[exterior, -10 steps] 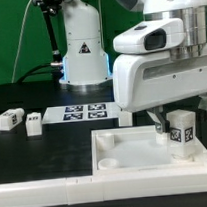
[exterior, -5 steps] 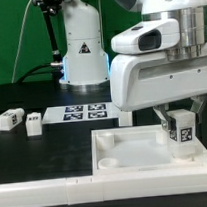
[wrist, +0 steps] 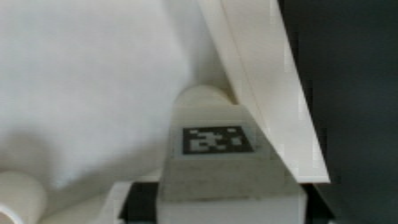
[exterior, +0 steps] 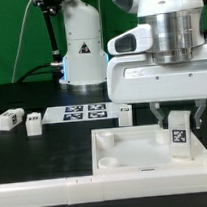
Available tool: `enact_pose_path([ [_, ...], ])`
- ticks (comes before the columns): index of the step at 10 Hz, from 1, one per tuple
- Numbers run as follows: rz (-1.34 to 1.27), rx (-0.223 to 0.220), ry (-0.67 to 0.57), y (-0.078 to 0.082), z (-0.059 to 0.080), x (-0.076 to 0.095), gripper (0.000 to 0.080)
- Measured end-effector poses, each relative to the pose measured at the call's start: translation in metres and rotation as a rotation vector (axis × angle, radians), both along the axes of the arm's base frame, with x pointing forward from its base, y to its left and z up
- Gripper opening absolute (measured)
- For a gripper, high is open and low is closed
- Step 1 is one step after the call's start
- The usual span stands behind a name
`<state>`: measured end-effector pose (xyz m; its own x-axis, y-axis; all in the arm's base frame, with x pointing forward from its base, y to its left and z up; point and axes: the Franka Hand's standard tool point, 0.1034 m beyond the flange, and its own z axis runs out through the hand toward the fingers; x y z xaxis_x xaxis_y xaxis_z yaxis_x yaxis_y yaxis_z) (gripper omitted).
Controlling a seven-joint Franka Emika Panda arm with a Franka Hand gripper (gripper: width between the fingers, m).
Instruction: Assemble one leg
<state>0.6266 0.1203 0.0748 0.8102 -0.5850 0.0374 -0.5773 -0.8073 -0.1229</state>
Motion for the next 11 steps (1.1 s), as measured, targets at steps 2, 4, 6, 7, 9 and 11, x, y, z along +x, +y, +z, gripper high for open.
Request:
enact_pose_path([
  [2, -0.163, 0.03, -0.009, -0.0017, -0.0001, 0.0036, 0.0293],
  [4, -0.26, 0.052, 0.004, -0.0026, -0.0001, 0.0048, 0.0299],
  [6, -0.171, 0.042, -0.004, -0.002, -0.0001, 0.0048, 0.0495],
  [7, -0.108, 0.033, -0.004, -0.0003, 0.0007, 0.0048, 0.0495],
  [9, 0.112, 0.006, -0.007, 0.0036, 0.0032, 0.005, 0.0622],
  [11, 0.367, -0.031, -0.018, 0.0055, 0.0053, 0.0057, 0.0646],
])
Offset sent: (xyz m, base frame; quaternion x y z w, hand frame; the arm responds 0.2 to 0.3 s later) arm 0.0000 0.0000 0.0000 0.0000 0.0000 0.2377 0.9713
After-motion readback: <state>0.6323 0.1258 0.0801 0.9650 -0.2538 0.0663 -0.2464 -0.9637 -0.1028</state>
